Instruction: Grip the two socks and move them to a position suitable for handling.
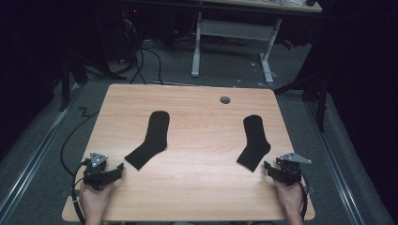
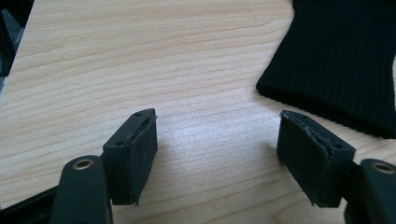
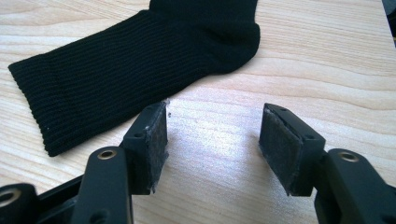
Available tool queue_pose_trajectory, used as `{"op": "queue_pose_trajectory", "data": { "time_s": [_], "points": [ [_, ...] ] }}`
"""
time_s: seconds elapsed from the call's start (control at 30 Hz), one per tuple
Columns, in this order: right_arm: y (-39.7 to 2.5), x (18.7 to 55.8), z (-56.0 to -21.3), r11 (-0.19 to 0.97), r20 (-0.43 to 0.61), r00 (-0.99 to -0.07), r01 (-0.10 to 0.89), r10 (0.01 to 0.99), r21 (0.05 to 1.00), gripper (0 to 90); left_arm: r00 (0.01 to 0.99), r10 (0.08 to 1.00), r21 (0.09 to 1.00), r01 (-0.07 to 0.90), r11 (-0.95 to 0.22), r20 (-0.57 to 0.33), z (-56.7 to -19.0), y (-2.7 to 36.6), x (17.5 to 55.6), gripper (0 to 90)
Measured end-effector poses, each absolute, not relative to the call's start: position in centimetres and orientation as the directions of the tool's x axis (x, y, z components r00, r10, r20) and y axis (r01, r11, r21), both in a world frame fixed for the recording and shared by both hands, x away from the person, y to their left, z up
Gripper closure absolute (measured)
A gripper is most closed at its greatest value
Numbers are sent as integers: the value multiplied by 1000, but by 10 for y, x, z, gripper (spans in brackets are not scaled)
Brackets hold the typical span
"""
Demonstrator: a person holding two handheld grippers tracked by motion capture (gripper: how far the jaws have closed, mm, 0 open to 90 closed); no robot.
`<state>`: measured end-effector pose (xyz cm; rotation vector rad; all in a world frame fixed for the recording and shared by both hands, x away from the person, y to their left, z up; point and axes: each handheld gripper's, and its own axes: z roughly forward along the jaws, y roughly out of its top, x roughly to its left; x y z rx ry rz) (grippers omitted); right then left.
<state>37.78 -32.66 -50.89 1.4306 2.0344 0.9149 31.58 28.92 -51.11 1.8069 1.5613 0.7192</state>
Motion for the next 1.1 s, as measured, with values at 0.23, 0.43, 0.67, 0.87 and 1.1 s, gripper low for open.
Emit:
{"op": "queue_pose_trajectory", "data": {
  "time_s": [0.23, 0.43, 0.67, 0.87, 1.1],
  "points": [
    [-327, 379, -509, 207, -8, -307, 622, 952, 755, 485, 147, 989, 762, 641, -92, -5, -511, 289, 316, 294],
    [-326, 379, -509, 220, -15, -318, 618, 948, 755, 446, 149, 989, 762, 641, -90, -8, -511, 290, 316, 294],
    [-325, 378, -508, 219, -19, -316, 614, 949, 758, 569, 150, 989, 762, 641, -92, -8, -511, 290, 316, 290],
    [-319, 375, -508, 262, -65, -333, 592, 941, 762, 631, 149, 989, 762, 641, -92, -7, -511, 289, 316, 290],
    [-323, 374, -506, 235, -24, -344, 587, 939, 775, 632, 149, 989, 762, 641, -91, -7, -511, 289, 316, 290]
  ]
}}
